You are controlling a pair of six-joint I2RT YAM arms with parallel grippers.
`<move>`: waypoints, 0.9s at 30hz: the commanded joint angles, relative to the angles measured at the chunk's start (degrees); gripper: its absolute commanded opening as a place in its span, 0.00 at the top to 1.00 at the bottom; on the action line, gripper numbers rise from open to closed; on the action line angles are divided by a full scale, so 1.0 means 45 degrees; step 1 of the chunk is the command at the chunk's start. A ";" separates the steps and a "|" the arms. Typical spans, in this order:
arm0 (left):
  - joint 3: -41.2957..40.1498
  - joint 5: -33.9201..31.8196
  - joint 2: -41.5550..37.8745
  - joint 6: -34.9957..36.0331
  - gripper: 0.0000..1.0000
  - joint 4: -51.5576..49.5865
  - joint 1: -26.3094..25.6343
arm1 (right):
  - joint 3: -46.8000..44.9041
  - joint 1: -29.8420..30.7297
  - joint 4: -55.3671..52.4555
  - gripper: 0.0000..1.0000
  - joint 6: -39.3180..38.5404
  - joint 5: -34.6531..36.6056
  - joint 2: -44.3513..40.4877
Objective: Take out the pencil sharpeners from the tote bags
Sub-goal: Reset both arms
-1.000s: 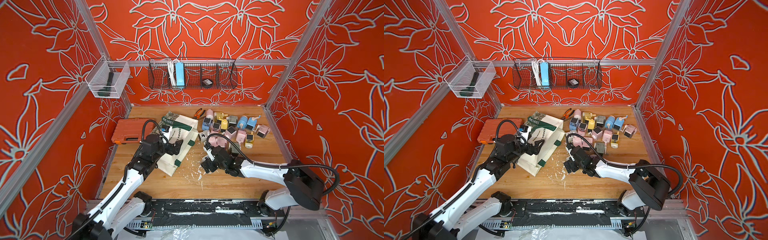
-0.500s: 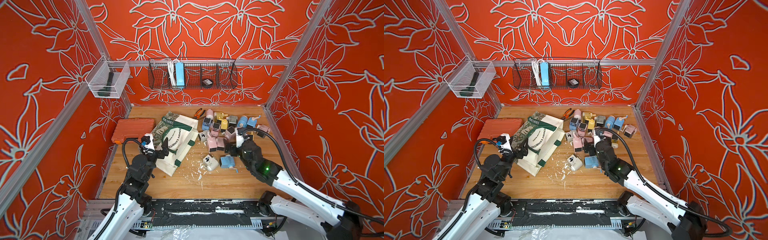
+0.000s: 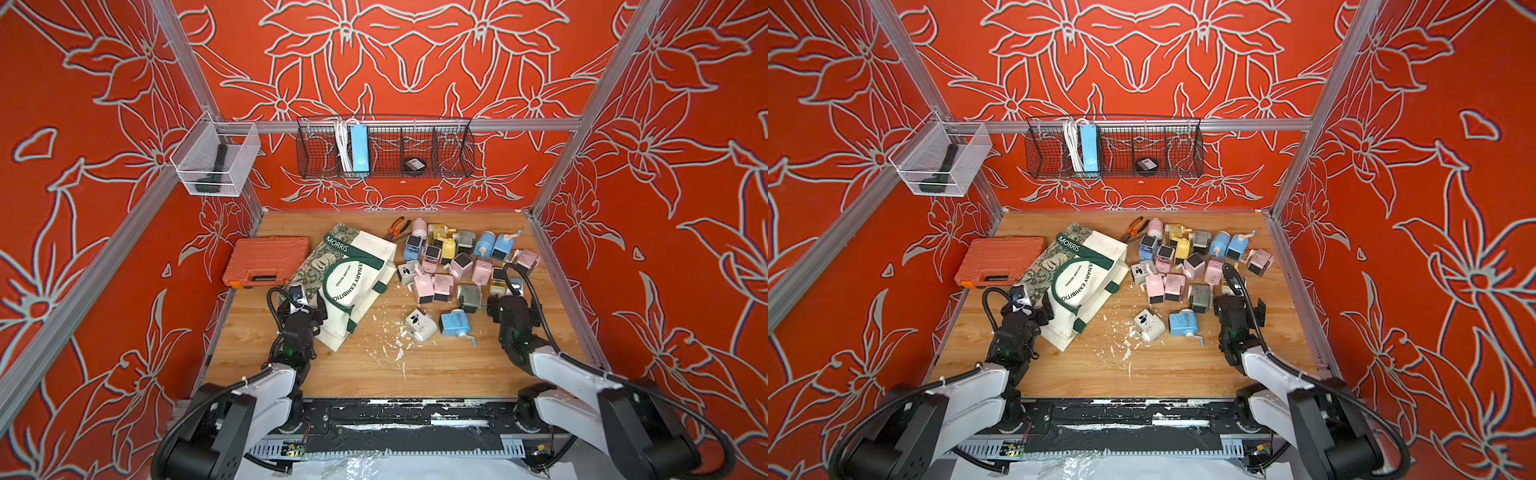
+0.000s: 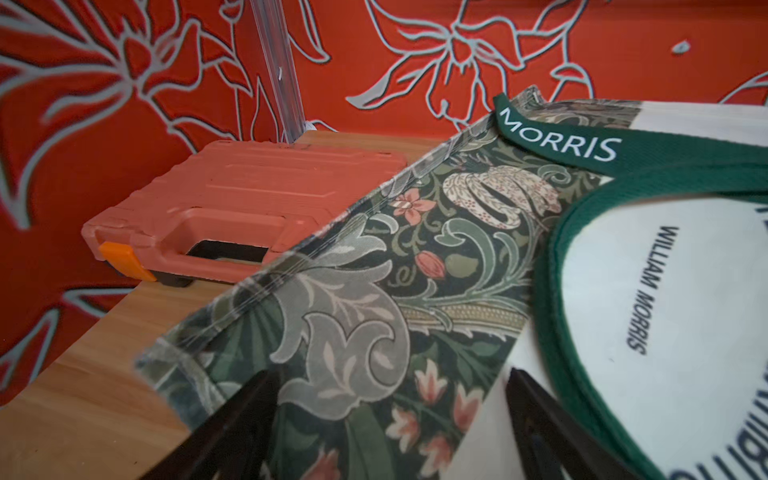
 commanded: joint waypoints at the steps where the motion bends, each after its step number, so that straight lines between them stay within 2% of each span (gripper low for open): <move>1: 0.0557 0.1958 0.1938 0.0418 0.14 0.2806 0.0535 | 0.0276 -0.0734 0.4721 0.01 -0.0899 -0.1689 0.2010; 2: 0.0486 0.2313 0.2857 0.0321 0.13 0.3697 0.0716 | 0.0055 -0.0963 0.6325 0.01 -0.1110 -0.2132 0.2789; 3: 0.0381 0.2316 0.3771 0.0380 0.14 0.4914 0.0782 | 0.0170 -0.0964 0.5587 0.01 -0.1101 -0.2262 0.2628; 4: 0.0214 0.2358 0.3769 0.0432 0.14 0.5357 0.0768 | 0.0390 -0.1011 0.4112 0.01 -0.0746 -0.2387 0.2015; 5: 0.0441 0.2586 0.3144 0.0361 0.14 0.3890 0.0787 | 0.0195 -0.1379 0.4472 0.02 -0.0595 -0.3121 0.2000; 6: 0.0561 0.2886 0.3258 0.0375 0.14 0.3753 0.0904 | -0.0090 -0.1851 0.6059 0.03 -0.0458 -0.3804 0.2958; 7: 0.0633 0.2900 0.3619 0.0397 0.14 0.4237 0.0905 | -0.0038 -0.1942 0.7216 0.04 -0.0572 -0.3693 0.3799; 8: 0.0625 0.3048 0.3522 0.0368 0.13 0.4115 0.0994 | 0.0567 -0.1954 0.5256 0.03 -0.0416 -0.3879 0.3435; 9: 0.0844 0.3224 0.3300 0.0287 0.04 0.3263 0.1088 | 0.1438 -0.2248 0.2594 0.02 -0.0028 -0.4278 0.2874; 10: 0.0758 0.3299 0.3453 0.0278 0.03 0.3688 0.1138 | 0.0874 -0.2496 0.4826 0.02 -0.0185 -0.4854 0.3474; 11: 0.0692 0.3296 0.3522 0.0298 0.03 0.3970 0.1140 | 0.0939 -0.2454 0.4755 0.02 -0.0221 -0.4793 0.3600; 12: 0.0777 0.3314 0.3367 0.0299 0.03 0.3535 0.1150 | 0.1268 -0.2494 0.2955 0.03 0.0029 -0.4811 0.2889; 14: 0.0712 0.3315 0.3431 0.0300 0.03 0.3810 0.1139 | 0.0724 -0.2494 0.5140 0.02 -0.0273 -0.4974 0.3451; 16: 0.0774 0.3333 0.3338 0.0294 0.03 0.3513 0.1139 | 0.0996 -0.2490 0.3471 0.02 -0.0131 -0.5024 0.2715; 27: 0.0771 0.3315 0.3367 0.0304 0.03 0.3590 0.1142 | 0.1486 -0.2395 0.3149 0.02 -0.0218 -0.4806 0.3240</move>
